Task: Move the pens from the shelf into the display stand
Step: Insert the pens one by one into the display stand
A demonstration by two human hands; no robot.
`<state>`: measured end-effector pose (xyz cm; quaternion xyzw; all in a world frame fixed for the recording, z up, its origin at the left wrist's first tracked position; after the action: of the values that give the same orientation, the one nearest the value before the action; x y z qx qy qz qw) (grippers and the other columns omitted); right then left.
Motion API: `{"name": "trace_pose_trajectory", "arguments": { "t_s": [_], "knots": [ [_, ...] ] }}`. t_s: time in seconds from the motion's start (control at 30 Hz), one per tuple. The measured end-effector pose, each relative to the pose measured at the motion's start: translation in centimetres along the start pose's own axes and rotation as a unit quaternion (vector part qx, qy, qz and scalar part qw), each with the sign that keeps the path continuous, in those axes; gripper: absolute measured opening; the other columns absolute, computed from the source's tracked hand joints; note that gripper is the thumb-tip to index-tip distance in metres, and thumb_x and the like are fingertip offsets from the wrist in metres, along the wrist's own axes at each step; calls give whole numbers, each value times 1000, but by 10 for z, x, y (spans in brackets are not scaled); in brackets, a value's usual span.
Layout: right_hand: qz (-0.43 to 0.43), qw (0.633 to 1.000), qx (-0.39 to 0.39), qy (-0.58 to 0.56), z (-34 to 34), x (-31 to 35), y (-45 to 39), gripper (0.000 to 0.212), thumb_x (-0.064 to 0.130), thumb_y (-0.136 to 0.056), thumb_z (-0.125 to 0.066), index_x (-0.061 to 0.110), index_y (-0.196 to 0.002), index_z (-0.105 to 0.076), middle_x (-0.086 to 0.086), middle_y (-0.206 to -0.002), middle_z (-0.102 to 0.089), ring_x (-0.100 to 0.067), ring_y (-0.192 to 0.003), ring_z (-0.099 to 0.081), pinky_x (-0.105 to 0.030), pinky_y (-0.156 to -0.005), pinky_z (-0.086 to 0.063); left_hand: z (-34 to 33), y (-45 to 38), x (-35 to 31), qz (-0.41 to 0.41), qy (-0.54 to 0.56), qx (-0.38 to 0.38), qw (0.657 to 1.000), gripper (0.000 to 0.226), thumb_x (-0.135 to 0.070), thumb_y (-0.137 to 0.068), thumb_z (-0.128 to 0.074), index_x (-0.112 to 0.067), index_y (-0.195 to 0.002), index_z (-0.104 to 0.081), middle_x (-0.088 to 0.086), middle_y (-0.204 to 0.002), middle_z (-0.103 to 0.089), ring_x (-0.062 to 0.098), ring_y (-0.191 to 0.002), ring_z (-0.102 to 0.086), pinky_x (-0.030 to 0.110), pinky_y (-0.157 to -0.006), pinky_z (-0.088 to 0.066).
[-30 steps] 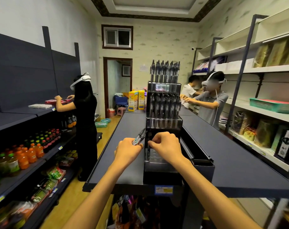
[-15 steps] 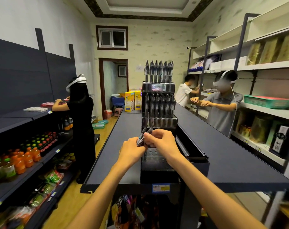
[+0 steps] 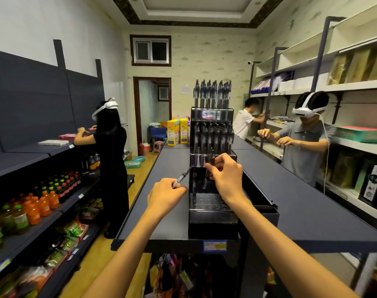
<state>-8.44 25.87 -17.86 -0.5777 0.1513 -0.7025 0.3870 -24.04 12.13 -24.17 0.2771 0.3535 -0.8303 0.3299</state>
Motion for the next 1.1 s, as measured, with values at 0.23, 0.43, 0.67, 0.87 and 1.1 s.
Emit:
{"name": "trace_pose_trajectory", "arguments": {
  "t_s": [0.23, 0.43, 0.67, 0.87, 1.1],
  "knots": [
    [-10, 1000, 23, 15, -12, -2, 1, 20, 20, -86, -81, 9, -90, -65, -1, -78, -69, -18, -74, -70, -45, -72, -62, 2, 0, 9, 1, -9, 1, 1000, 33, -34, -73, -63, -20, -52, -40, -10, -42, -39, 17, -50, -40, 30, -52, -36],
    [-6, 998, 38, 41, -15, 0, 3, 20, 22, -85, -82, 12, -89, -65, 0, -76, -68, -15, -71, -70, -41, -70, -62, 3, -2, 10, -6, -3, 3, 1000, 27, -37, -71, -62, -25, -53, -45, -12, -41, -42, 15, -49, -40, 30, -51, -35],
    [-46, 989, 85, 113, -29, -22, 20, 22, 29, -86, -81, 11, -88, -68, 1, -74, -65, -16, -75, -68, -29, -67, -55, -2, 1, 5, -16, -1, 10, 1000, 23, -37, -74, -61, -35, -54, -50, -15, -42, -45, 9, -47, -39, 25, -48, -31],
    [-63, 976, 115, 174, -29, -25, 21, 29, 36, -87, -79, 7, -88, -72, -8, -80, -69, -25, -82, -68, -34, -72, -56, -4, 2, 2, -19, 7, 9, 1000, 24, -33, -74, -61, -37, -55, -48, -15, -44, -45, 10, -48, -36, 26, -49, -30],
    [-15, 987, 95, 128, -5, -1, 16, 21, 28, -84, -81, 13, -100, -79, 0, -90, -77, -9, -83, -71, -20, -77, -55, -10, 2, -9, -23, 28, 19, 999, 31, -28, -77, -63, -36, -52, -46, -14, -43, -41, 14, -52, -34, 30, -53, -34]
  ]
}}
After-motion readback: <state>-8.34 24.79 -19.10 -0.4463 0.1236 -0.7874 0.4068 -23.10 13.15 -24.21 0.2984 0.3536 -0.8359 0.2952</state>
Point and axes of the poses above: each hand's wrist, its own y-axis away from the middle knuckle, its own z-axis out of the back of the hand, x = y × z, the point moved 6 cm from there along -y, towards the middle knuckle
